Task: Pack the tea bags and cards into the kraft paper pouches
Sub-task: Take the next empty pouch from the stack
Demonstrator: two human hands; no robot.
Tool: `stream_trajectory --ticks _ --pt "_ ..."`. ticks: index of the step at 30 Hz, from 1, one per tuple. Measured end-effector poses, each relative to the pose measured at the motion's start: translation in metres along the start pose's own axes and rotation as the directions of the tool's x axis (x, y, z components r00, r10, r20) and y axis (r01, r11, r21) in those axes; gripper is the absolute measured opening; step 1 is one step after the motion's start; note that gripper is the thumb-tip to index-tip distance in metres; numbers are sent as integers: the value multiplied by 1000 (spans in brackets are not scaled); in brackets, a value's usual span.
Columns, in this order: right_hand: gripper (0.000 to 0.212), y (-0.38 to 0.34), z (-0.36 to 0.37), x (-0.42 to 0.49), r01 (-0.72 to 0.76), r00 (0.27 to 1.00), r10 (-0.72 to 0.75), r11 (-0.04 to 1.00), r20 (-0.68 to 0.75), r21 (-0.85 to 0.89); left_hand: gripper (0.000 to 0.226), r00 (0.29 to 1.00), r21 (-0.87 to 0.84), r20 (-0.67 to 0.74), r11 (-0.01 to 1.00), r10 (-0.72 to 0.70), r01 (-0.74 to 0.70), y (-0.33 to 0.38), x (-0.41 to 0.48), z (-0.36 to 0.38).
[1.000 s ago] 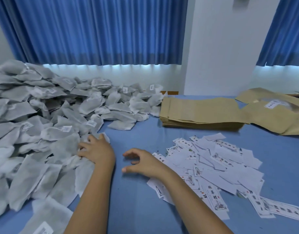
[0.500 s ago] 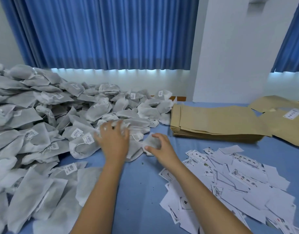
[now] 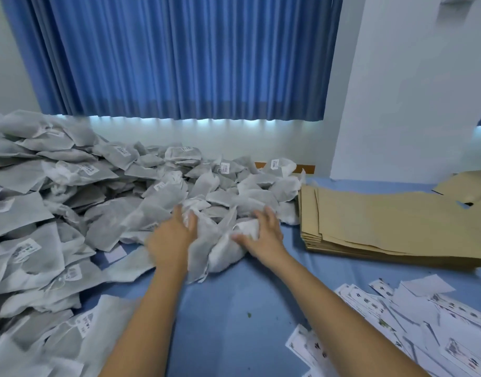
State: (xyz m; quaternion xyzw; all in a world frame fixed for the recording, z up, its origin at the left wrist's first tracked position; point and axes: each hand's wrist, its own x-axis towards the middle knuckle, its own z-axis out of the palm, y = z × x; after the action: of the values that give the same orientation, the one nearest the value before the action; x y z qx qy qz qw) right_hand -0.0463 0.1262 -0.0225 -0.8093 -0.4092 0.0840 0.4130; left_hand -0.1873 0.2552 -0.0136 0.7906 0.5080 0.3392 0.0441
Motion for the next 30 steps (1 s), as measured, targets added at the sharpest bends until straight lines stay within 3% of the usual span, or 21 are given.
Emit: stream_trajectory --ticks 2,4,8,11,13,16,19,21,25,30 --pt "83 0 -5 32 -9 989 9 1000 -147 1 38 977 52 -212 999 8 3 -3 25 -5" --pt "82 -1 -8 67 -38 971 27 998 -237 -42 38 967 91 -243 994 74 -53 -3 49 1" --pt "91 5 -19 134 -240 945 193 957 -263 -162 46 999 147 18 988 52 -54 2 99 28" --pt "95 22 -28 171 -363 931 344 907 -120 -214 51 940 149 338 984 40 -96 -9 132 63" --pt "97 32 -22 183 -347 923 380 887 56 -304 56 882 202 470 977 -39 -65 -14 141 83" --pt "86 35 -6 183 -254 937 329 871 115 -420 58 870 321 487 942 -76 -97 -9 143 91" --pt "54 17 1 165 -100 953 161 966 255 -237 62 843 217 537 961 31 -173 -2 136 87" --pt "45 -1 11 142 -122 928 146 988 342 -91 62 841 61 528 983 118 -176 5 116 78" --pt "39 -20 27 96 -161 923 147 987 356 9 53 839 -203 530 979 123 -15 13 73 48" --pt "49 -30 21 67 -209 945 150 960 292 184 45 817 -203 529 969 230 -141 11 50 6"
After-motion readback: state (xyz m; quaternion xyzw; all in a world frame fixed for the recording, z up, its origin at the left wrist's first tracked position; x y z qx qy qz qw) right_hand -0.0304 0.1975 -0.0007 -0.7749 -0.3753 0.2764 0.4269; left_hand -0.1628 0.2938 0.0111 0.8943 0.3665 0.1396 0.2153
